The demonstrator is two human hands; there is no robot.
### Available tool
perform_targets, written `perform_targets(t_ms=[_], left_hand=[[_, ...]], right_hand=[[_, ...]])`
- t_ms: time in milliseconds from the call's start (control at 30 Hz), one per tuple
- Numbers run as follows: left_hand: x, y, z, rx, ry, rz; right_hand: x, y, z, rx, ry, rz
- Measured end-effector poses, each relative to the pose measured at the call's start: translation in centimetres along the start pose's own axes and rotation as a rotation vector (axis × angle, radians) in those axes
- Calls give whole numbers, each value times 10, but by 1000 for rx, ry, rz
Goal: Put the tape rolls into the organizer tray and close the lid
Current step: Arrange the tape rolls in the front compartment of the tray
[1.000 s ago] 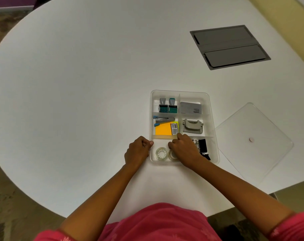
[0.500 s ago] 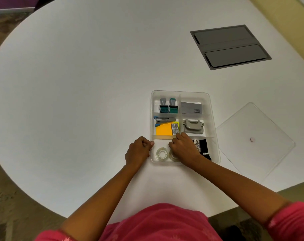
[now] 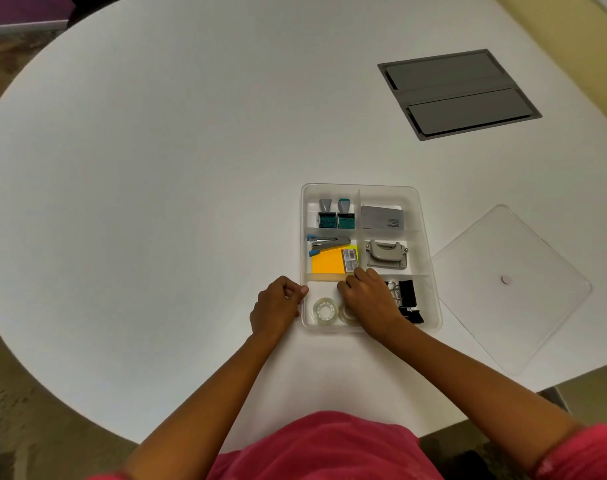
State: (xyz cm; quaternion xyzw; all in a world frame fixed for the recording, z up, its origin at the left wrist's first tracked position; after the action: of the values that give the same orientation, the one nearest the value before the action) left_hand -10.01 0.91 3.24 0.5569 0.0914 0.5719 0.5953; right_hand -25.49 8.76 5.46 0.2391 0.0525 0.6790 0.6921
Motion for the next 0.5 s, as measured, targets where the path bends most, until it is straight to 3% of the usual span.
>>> perform_targets(t_ms=[133,233,333,500], left_hand=[[-2,0,1,9,9,-3],[-2,0,1,-1,14,-6],[-3,2,1,-24,15,-3],[-3,2,1,-25,12,13]], right_hand=[[4,0,11,-240,52,-131],[-2,-8,16,-435,76,1],[-11,-23,11,-423,36,192],[-20,-35,-1,-397,-66,279]])
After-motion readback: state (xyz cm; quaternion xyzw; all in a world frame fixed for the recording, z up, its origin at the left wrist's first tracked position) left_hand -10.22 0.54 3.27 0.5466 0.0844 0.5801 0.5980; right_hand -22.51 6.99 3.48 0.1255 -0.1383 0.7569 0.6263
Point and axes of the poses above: each hand's wrist, its own x-axis away from the middle knuckle, its own z-axis out of the back of the hand, y = z × x, the point moved 1 cm from there along -x, towards the middle knuckle, and after that the axes turned 10 degrees about x, right-handed, at the moved point
